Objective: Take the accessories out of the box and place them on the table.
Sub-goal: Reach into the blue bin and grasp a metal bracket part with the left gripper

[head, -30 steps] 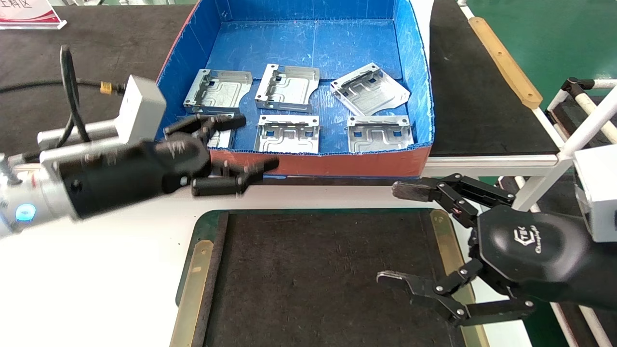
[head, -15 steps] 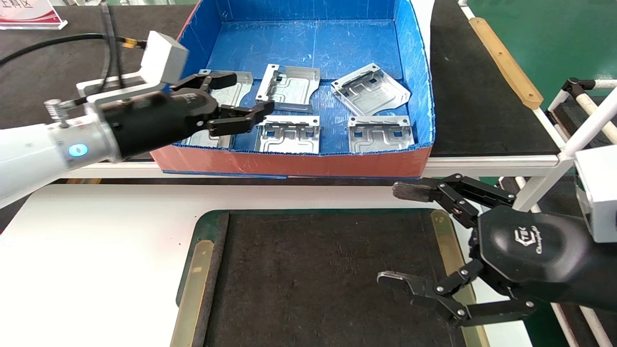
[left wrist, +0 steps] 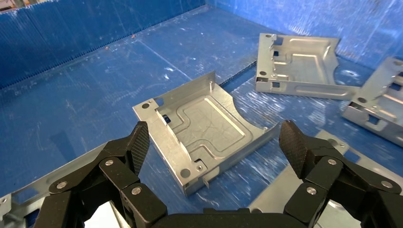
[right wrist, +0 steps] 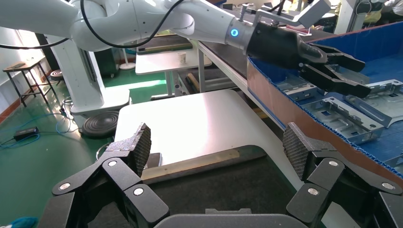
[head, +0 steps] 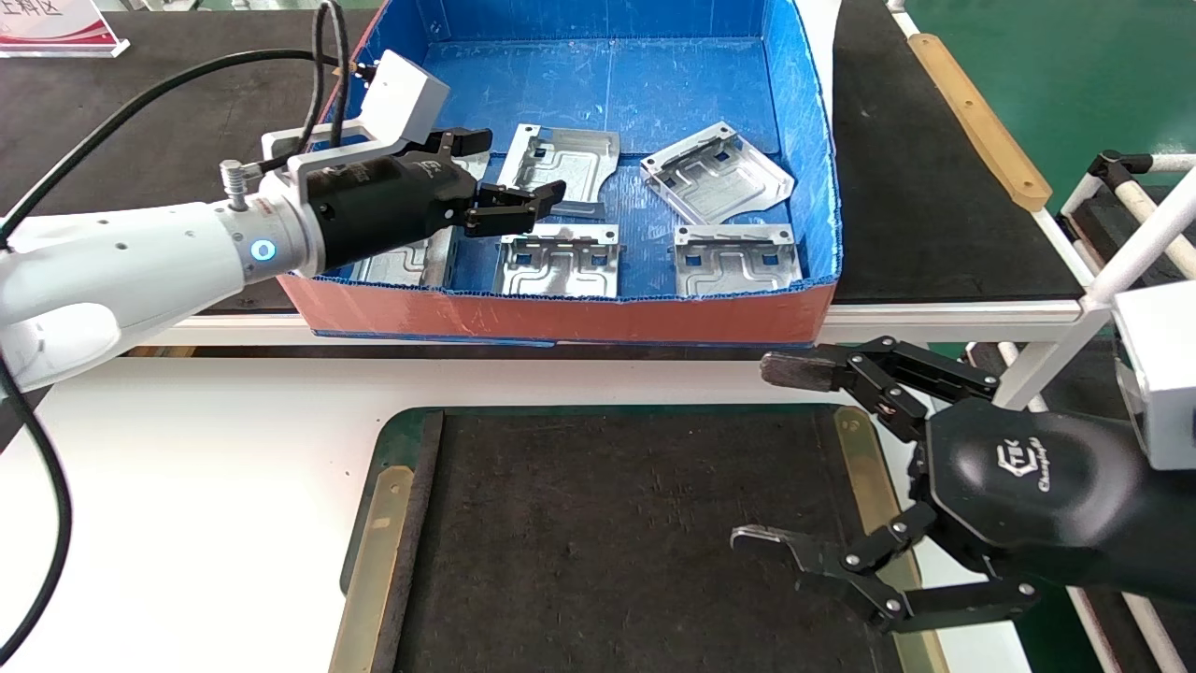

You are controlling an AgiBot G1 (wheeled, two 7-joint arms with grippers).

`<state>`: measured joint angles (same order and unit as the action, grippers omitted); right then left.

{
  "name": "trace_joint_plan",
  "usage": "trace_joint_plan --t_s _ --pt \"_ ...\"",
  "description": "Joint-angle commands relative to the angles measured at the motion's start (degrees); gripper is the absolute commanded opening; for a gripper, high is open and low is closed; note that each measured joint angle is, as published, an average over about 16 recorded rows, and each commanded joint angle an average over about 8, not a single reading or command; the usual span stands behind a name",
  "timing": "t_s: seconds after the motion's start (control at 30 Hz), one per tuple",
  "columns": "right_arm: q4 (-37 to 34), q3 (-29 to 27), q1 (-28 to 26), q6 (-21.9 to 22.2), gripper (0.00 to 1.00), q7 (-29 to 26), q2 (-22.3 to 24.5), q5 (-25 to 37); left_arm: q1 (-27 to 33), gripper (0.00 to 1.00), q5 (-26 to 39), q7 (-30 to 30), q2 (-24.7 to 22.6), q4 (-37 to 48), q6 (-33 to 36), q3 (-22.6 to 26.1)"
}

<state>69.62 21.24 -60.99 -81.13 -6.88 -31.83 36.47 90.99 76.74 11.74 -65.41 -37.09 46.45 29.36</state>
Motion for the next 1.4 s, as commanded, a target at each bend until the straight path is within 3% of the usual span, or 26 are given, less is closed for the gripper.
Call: trace_joint_plan --t_s 0.03,0.53,0.57,0.6,0.8,0.83,0.9,1.4 --pt "0.0 0.0 0.0 0.0 1.0 0.0 0.0 0.0 0.63 1.0 0.27 -1.02 -0.94 1.52 -0.58 0.06" --pt "0.0 0.0 0.0 0.0 0.98 0.0 0.0 0.0 5.19 1.0 2.04 -7.39 -6.13 13.99 -5.23 0.34" --pt "0.0 0.0 0.0 0.0 0.92 0.0 0.0 0.0 5.49 0.94 2.19 -7.57 -6.47 14.78 -5.59 0.4" --pt "-0.01 0.0 0.0 0.01 0.84 0.0 0.0 0.0 5.74 0.81 2.26 -7.66 -6.74 15.44 -5.82 0.45" --pt "-0.02 -0.01 0.01 0.02 0.12 0.0 0.01 -0.01 6.44 0.06 2.38 -7.96 -7.48 17.14 -6.25 0.6" --pt "-0.02 -0.01 0.01 0.02 0.06 0.0 0.01 -0.01 6.42 0.0 2.39 -7.95 -7.45 17.08 -6.25 0.6" --pt "-0.02 -0.01 0.01 0.02 0.0 0.0 0.01 -0.01 6.34 0.0 2.41 -7.91 -7.36 16.88 -6.22 0.6" --pt "-0.02 -0.01 0.01 0.02 0.0 0.0 0.01 -0.01 5.87 0.0 2.43 -7.71 -6.85 15.83 -5.96 0.54"
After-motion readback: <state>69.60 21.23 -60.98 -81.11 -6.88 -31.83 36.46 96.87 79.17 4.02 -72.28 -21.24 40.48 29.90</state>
